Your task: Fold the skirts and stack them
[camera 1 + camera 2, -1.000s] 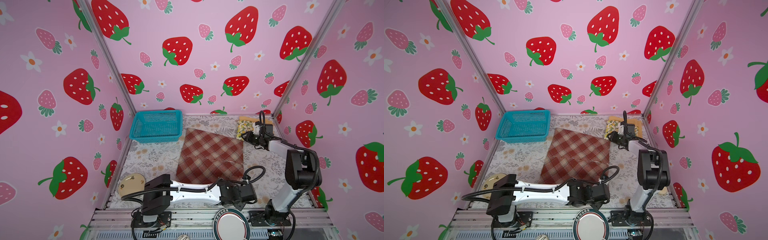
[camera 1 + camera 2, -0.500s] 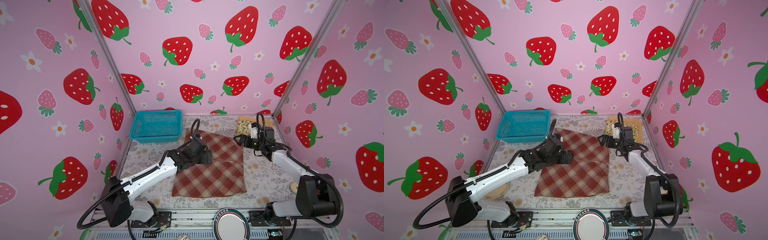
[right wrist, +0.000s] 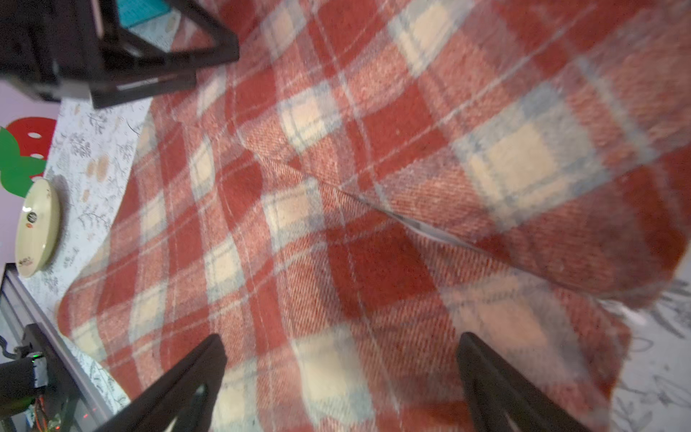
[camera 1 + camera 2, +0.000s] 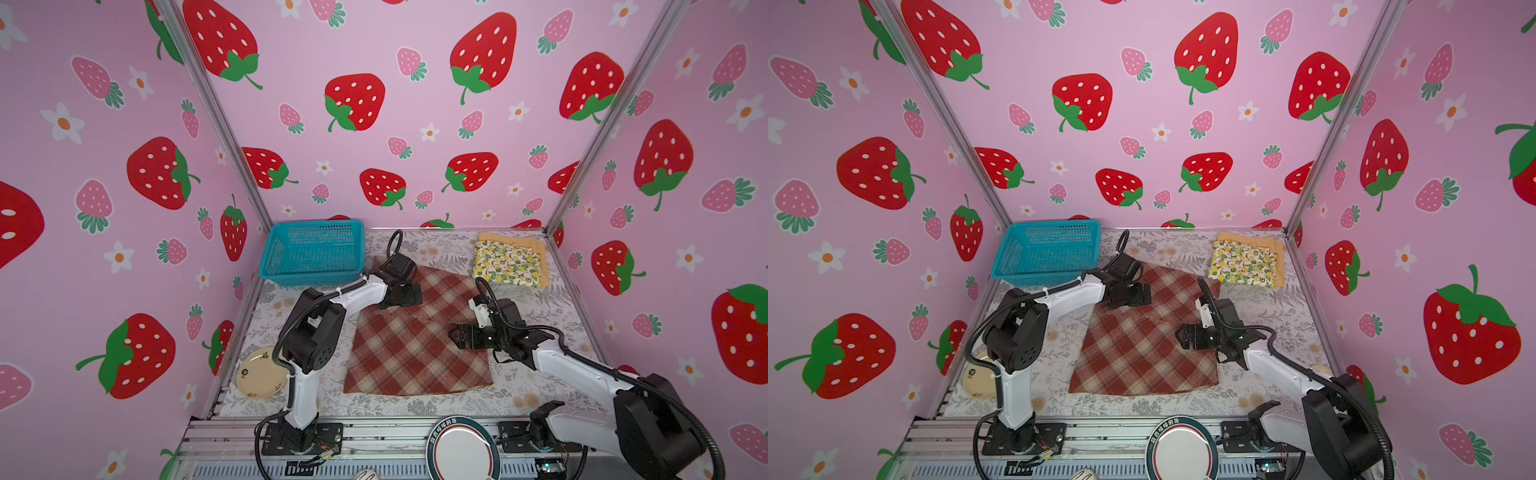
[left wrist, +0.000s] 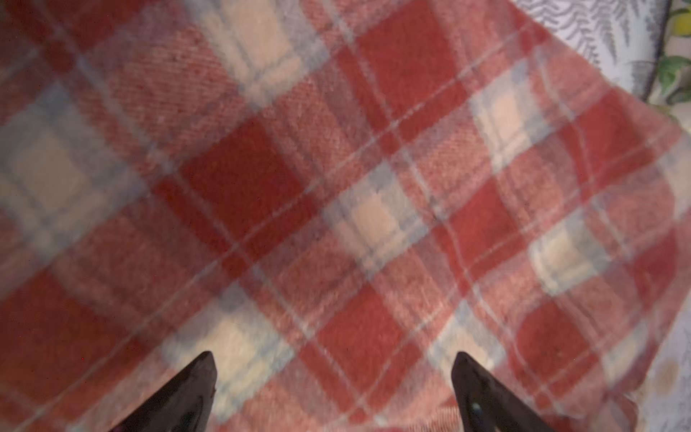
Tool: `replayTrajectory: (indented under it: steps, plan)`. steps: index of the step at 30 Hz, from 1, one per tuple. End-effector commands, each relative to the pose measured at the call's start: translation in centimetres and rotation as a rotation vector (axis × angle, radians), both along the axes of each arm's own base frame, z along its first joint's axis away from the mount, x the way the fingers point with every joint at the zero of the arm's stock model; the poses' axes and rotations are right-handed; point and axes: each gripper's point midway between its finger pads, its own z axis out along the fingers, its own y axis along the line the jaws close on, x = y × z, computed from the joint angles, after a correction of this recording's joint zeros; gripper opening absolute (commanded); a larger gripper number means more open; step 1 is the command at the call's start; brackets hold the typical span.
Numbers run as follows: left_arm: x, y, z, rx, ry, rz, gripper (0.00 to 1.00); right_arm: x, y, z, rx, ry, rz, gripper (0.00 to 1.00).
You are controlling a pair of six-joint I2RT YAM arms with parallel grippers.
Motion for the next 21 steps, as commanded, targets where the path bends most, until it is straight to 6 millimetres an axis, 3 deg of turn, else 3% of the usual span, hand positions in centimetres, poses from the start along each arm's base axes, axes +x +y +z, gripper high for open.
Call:
replayTrajectory:
  steps: [1,5,10,16,21]
  plan:
    - [1.0,0.5,-0.9,0.013,0.046,0.014,0.99,-0.9,-0.4,-1.1,-0.027,0.021,-0.036,1.0]
    - [2.4,1.0,-2.9,0.039,0.086,0.03,0.99,-1.8,0.0,-2.7,-0.021,0.062,-0.033,1.0]
    - [4.5,0.8,-3.8,0.05,0.1,0.027,0.99,-1.6,1.8,-3.1,-0.01,0.079,-0.024,1.0]
    - [7.6,-1.0,-3.0,-0.009,0.11,0.003,0.99,-1.1,4.8,-2.2,0.016,0.074,-0.003,1.0]
    - [9.8,-2.7,-1.8,-0.059,0.104,-0.03,0.99,-2.0,7.1,-3.0,0.009,0.097,0.033,1.0]
